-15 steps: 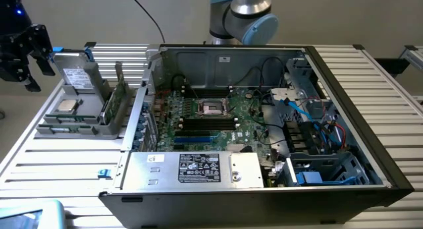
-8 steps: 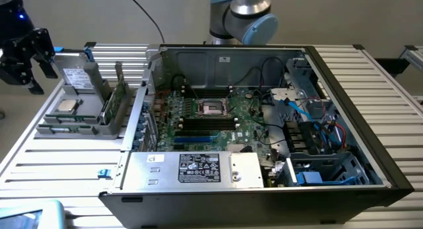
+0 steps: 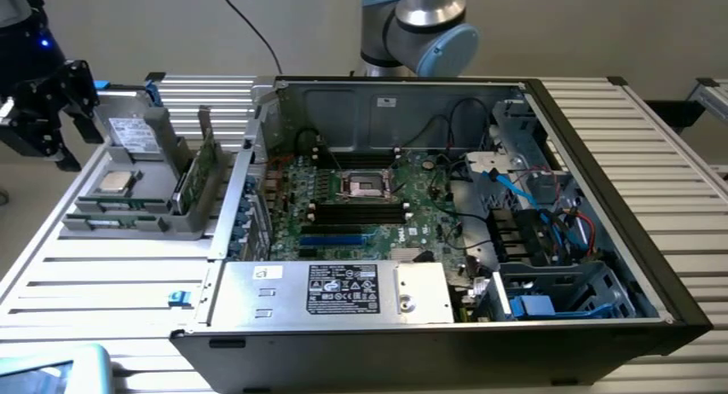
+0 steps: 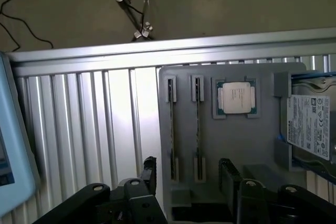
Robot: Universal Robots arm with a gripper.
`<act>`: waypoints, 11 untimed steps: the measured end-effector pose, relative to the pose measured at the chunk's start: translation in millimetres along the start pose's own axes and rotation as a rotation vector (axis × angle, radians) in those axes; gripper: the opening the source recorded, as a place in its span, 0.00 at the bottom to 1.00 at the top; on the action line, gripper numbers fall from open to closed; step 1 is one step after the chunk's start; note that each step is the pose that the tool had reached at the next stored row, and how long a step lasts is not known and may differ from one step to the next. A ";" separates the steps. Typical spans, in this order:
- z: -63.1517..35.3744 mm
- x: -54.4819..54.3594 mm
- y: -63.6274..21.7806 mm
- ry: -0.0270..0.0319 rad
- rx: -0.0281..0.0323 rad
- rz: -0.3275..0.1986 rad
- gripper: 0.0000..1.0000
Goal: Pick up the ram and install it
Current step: 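Pick up the ram and move it above insertion slot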
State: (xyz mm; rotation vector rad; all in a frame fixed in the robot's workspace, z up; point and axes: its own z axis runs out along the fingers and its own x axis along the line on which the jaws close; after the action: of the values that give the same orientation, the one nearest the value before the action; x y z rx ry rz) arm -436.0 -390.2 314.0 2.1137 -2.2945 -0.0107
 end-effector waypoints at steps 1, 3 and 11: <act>1.9 0.1 -0.1 -0.0001 0.0002 0.000 0.60; 5.4 0.1 -0.4 -0.0001 0.0001 0.000 0.60; 19.9 4.9 -3.6 0.0000 0.0001 0.000 0.60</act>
State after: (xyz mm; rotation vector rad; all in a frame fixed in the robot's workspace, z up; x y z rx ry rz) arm -433.3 -395.6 294.1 2.1133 -2.2949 -0.0106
